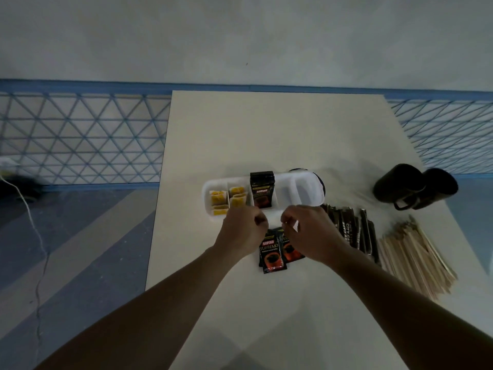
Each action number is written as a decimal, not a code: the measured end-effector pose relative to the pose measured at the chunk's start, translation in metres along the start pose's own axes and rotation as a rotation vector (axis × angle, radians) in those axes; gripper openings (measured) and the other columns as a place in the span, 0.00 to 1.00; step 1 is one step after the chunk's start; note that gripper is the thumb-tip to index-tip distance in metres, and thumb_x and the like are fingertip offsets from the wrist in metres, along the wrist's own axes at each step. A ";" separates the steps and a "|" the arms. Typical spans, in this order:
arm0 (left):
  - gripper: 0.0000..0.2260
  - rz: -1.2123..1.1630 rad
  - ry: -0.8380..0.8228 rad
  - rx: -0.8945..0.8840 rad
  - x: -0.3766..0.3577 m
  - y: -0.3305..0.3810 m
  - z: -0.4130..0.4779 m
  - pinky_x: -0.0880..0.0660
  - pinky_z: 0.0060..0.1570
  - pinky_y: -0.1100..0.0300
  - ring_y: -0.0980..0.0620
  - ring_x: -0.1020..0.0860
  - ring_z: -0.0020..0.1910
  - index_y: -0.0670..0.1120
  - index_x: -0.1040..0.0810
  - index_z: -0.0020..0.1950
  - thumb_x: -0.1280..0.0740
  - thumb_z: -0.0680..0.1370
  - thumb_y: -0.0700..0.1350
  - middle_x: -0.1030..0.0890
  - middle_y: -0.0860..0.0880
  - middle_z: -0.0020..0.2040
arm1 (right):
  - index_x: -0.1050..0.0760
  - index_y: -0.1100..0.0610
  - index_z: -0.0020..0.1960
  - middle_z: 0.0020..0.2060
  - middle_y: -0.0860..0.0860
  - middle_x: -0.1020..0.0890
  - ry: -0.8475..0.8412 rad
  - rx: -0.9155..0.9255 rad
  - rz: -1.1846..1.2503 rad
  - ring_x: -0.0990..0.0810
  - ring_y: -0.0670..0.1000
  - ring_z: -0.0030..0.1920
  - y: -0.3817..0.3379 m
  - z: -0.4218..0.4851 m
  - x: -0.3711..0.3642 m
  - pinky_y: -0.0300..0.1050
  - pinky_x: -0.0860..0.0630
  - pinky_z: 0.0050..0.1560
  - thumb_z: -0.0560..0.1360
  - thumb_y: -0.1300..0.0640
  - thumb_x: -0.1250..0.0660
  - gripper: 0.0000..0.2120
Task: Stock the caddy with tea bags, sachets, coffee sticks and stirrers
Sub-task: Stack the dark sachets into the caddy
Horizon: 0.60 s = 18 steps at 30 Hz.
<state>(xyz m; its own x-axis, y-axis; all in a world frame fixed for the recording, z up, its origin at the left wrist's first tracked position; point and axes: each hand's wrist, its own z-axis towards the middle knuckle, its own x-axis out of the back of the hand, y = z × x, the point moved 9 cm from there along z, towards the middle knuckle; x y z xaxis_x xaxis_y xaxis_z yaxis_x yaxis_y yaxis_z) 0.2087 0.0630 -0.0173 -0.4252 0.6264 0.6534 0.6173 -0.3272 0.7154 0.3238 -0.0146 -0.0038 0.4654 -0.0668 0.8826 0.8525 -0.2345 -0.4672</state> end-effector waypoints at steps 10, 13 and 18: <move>0.17 0.087 -0.125 0.226 -0.051 -0.035 -0.032 0.28 0.44 0.63 0.49 0.21 0.54 0.43 0.28 0.61 0.29 0.76 0.44 0.21 0.48 0.56 | 0.22 0.62 0.53 0.45 0.56 0.18 -0.022 -0.477 0.103 0.19 0.55 0.45 0.045 -0.040 -0.041 0.52 0.19 0.44 0.74 0.58 0.34 0.11; 0.21 0.065 -0.089 0.250 -0.057 -0.041 -0.033 0.24 0.54 0.57 0.47 0.23 0.58 0.44 0.31 0.64 0.28 0.75 0.44 0.23 0.46 0.60 | 0.21 0.63 0.53 0.44 0.57 0.16 0.014 -0.555 0.186 0.17 0.57 0.44 0.043 -0.047 -0.044 0.53 0.18 0.43 0.76 0.61 0.37 0.10; 0.19 0.004 -0.061 0.250 -0.059 -0.044 -0.034 0.22 0.56 0.55 0.49 0.22 0.57 0.45 0.32 0.66 0.32 0.77 0.41 0.21 0.48 0.60 | 0.23 0.58 0.54 0.44 0.52 0.17 -0.122 -0.606 0.305 0.18 0.50 0.43 0.033 -0.051 -0.064 0.44 0.18 0.39 0.76 0.59 0.36 0.08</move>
<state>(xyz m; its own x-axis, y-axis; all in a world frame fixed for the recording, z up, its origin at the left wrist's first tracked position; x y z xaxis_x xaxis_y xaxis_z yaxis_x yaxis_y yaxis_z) 0.1836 0.0163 -0.0790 -0.3863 0.6693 0.6347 0.7666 -0.1496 0.6244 0.3095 -0.0669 -0.0734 0.7172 -0.1148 0.6873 0.4118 -0.7258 -0.5510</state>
